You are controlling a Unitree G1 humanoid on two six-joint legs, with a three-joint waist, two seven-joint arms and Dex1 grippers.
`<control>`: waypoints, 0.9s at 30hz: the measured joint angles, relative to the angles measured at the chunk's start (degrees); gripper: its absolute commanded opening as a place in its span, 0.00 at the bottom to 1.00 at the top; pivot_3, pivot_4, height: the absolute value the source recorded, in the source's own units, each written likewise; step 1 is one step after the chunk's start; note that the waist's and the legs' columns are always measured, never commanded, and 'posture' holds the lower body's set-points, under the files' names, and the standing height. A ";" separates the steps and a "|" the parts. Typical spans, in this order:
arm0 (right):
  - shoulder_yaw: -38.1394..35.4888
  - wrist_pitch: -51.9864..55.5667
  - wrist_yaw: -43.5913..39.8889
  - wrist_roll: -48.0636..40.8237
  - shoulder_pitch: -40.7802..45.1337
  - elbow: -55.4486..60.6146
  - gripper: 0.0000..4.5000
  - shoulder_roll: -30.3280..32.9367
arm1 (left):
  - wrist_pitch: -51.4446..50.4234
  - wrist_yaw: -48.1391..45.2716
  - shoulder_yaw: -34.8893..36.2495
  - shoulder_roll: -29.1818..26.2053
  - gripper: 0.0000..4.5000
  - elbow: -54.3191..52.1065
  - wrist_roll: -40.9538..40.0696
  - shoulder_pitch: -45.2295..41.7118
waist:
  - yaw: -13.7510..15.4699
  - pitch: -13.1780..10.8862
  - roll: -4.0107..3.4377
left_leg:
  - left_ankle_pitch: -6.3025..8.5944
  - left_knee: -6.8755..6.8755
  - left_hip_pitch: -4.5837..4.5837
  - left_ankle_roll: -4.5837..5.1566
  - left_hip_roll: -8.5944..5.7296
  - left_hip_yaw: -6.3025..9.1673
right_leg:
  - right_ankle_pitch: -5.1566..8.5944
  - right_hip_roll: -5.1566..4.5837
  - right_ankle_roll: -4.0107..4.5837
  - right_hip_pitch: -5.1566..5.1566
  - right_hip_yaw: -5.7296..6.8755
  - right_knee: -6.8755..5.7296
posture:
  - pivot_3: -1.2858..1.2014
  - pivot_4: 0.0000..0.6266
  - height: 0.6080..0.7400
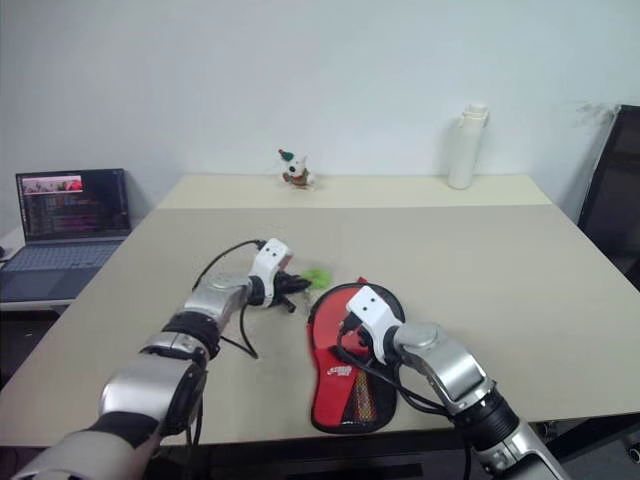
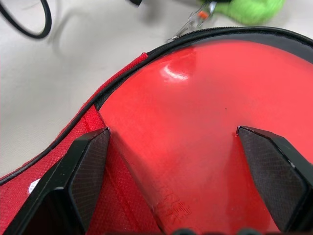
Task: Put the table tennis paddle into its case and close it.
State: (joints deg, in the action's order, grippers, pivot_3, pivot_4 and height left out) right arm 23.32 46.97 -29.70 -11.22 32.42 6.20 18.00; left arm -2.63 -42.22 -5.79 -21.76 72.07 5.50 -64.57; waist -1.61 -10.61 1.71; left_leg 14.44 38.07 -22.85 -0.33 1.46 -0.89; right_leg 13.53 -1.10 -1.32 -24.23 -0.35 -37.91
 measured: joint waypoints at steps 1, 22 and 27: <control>-0.17 0.07 0.01 0.15 -0.24 0.25 1.00 0.01 | 0.99 1.09 -0.78 0.58 0.00 1.06 1.30 -0.85 | 0.01 0.00 0.00 | 0.00 0.00 -0.01 0.00 0.00 0.00 | 0.00 -0.01 0.00 0.00 0.00 0.00 | 0.52 0.24 1.00; -1.93 3.21 -1.28 0.99 -7.48 8.90 1.00 4.06 | 15.42 26.30 -16.02 15.57 0.00 7.90 24.68 -11.26 | 1.02 0.05 0.08 | 0.00 0.00 -0.03 -0.01 -0.14 -0.14 | 0.00 -0.06 -0.05 0.08 0.08 0.12 | 0.52 0.24 1.00; -2.92 5.04 -0.69 0.98 -9.71 12.15 1.00 5.04 | 18.92 30.13 -20.79 19.61 0.00 8.49 29.98 -13.41 | 1.69 0.07 0.11 | 0.00 -0.01 -0.07 -0.01 -0.55 -0.11 | 0.01 -0.15 -0.07 0.10 0.12 0.18 | 0.52 0.24 1.00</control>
State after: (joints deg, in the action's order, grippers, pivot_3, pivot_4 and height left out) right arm 20.40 52.02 -30.39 -10.25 22.71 18.35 23.04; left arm 16.29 -12.08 -26.58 -2.15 80.55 35.48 -77.98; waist 0.07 -10.54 1.82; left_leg 14.45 38.06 -22.92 -0.34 0.91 -1.00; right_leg 13.55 -1.26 -1.39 -24.13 -0.23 -37.73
